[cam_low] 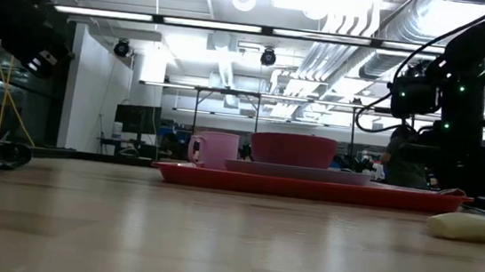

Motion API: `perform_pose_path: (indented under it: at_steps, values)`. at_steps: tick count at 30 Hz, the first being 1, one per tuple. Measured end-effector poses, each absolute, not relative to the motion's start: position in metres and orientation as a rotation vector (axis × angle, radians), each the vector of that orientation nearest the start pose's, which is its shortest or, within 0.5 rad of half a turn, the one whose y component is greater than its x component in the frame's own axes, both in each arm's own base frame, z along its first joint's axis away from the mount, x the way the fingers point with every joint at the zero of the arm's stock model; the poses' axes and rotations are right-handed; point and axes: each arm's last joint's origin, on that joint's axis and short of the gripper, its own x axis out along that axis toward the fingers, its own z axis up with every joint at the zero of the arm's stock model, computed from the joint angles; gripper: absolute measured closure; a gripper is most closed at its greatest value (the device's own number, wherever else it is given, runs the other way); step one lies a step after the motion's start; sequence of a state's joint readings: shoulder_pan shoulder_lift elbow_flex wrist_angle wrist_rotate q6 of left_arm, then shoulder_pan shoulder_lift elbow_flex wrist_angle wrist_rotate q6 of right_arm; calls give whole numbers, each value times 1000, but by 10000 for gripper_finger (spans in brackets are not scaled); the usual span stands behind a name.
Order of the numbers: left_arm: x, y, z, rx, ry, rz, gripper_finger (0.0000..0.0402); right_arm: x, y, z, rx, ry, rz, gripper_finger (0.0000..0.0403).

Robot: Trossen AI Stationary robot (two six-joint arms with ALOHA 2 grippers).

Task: Set up tray
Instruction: Put the blue fork on the white napkin on the red serving tray

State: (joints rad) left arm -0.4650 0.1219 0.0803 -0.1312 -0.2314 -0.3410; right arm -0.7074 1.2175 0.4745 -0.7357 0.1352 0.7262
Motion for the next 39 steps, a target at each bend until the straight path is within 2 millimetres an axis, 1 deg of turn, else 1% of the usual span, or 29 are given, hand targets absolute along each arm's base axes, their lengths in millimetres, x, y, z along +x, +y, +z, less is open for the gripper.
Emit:
perform_pose_path:
  at_steps: [6,12,21,24,35,39]
  values:
    - [92,-39,169,-279,201,-203,236,119,-107,132,974,1184,-1217,279]
    - [92,-39,169,-279,201,-203,236,122,-110,121,984,1257,-1232,279]
    - [92,-39,169,-279,202,-203,236,121,-109,121,979,1249,-1247,283]
    - [92,-39,168,-277,206,-203,236,121,-109,122,977,1238,-1248,299]
    - [92,-39,167,-274,215,-201,236,120,-110,122,946,1229,-1268,378]
    - [92,-39,167,-272,220,-201,236,120,-110,123,933,1237,-1261,398]
